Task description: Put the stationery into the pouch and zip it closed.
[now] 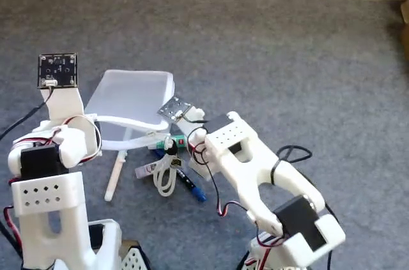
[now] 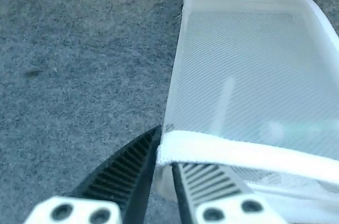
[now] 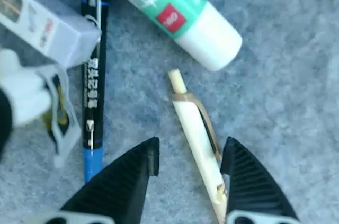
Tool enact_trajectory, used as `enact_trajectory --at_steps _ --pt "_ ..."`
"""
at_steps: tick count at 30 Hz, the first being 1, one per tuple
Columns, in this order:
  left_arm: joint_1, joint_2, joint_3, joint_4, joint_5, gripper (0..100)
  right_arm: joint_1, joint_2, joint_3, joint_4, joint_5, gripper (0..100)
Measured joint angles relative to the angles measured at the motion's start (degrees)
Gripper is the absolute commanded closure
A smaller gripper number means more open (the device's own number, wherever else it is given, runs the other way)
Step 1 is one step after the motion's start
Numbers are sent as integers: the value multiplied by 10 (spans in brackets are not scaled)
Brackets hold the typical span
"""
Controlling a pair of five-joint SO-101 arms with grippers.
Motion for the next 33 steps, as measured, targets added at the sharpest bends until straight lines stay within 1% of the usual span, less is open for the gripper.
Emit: enact_trajectory --at_steps 6,9,12,18,23,29,33 --pt "0 3 0 0 0 993 0 34 -3 -23 0 864" --pt "0 3 0 0 0 993 2 40 -4 -30 0 920" --pt "0 3 0 0 0 993 2 48 -14 -30 0 996" --pt "0 3 0 0 0 993 3 50 -16 -24 0 993" --pt "0 3 0 0 0 993 2 33 -18 6 0 993" --pt "0 3 0 0 0 993 1 -69 -3 32 0 993" --pt "7 3 0 0 0 993 18 -149 24 34 0 993"
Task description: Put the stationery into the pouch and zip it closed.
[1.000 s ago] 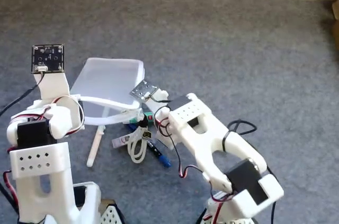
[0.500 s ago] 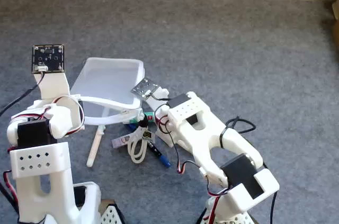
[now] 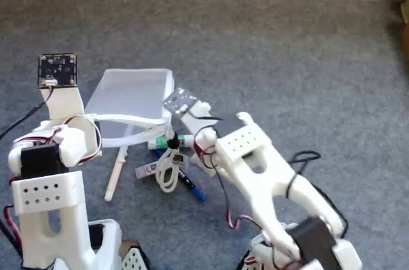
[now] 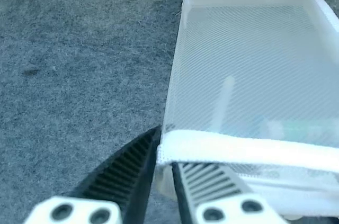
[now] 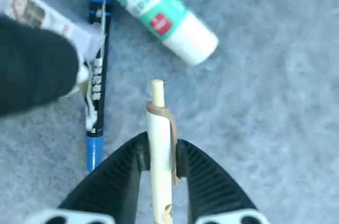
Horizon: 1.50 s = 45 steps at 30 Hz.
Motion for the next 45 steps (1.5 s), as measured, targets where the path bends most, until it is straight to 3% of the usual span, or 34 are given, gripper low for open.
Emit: enact_trajectory --at_steps 14,20,26,35,45 --pt "41 1 -25 0 12 993 89 -222 13 1 -131 992" --pt "88 2 -50 0 22 993 96 -320 13 1 -149 992" --pt "111 18 -85 1 23 993 96 -399 13 1 -218 992" --pt "118 208 -273 75 36 993 95 -470 13 -9 -229 992" --pt "119 328 -449 178 57 993 21 -493 13 -113 -229 992"
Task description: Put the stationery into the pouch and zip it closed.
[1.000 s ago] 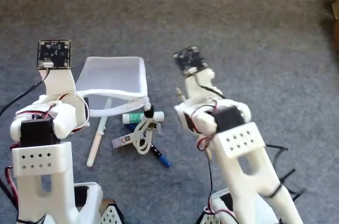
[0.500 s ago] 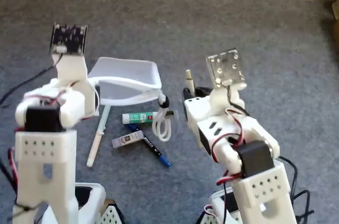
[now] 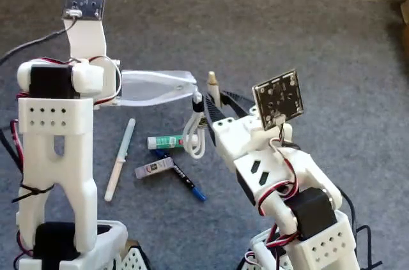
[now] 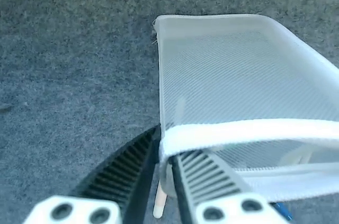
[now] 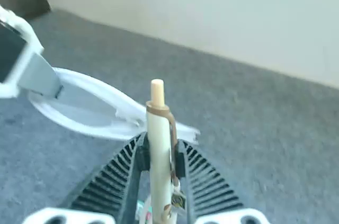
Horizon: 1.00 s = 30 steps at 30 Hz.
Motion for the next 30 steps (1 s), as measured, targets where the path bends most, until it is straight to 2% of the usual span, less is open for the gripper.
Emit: enact_trajectory --at_steps 18,30 --pt "0 9 -11 12 11 993 -100 0 0 -278 0 992" --pt "0 9 -11 12 11 993 -105 -2 38 -437 0 993"
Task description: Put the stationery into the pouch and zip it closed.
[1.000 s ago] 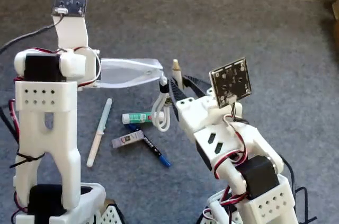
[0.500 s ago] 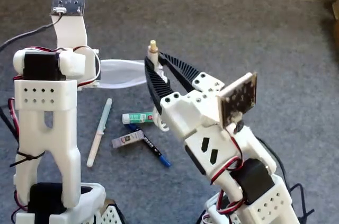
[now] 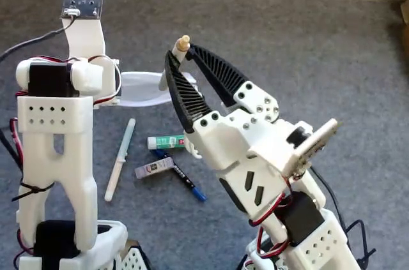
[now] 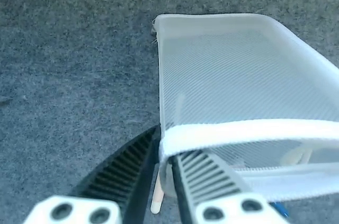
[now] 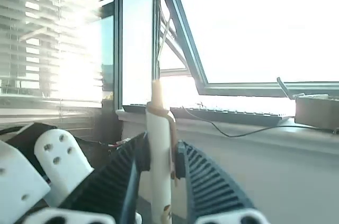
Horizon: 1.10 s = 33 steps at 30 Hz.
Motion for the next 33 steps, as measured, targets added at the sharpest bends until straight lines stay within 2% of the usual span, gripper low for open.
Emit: enact_trajectory --at_steps 15,18,23,29,33 --pt "0 0 0 0 0 993 -1 83 141 -174 0 993" --pt "0 0 0 0 2 993 -1 99 157 -185 4 993" --pt "0 0 0 0 2 993 -2 109 187 -190 81 993" --pt "0 0 0 1 2 993 -2 109 191 -191 93 991" --pt "0 0 0 1 2 993 -2 109 191 -191 93 910"
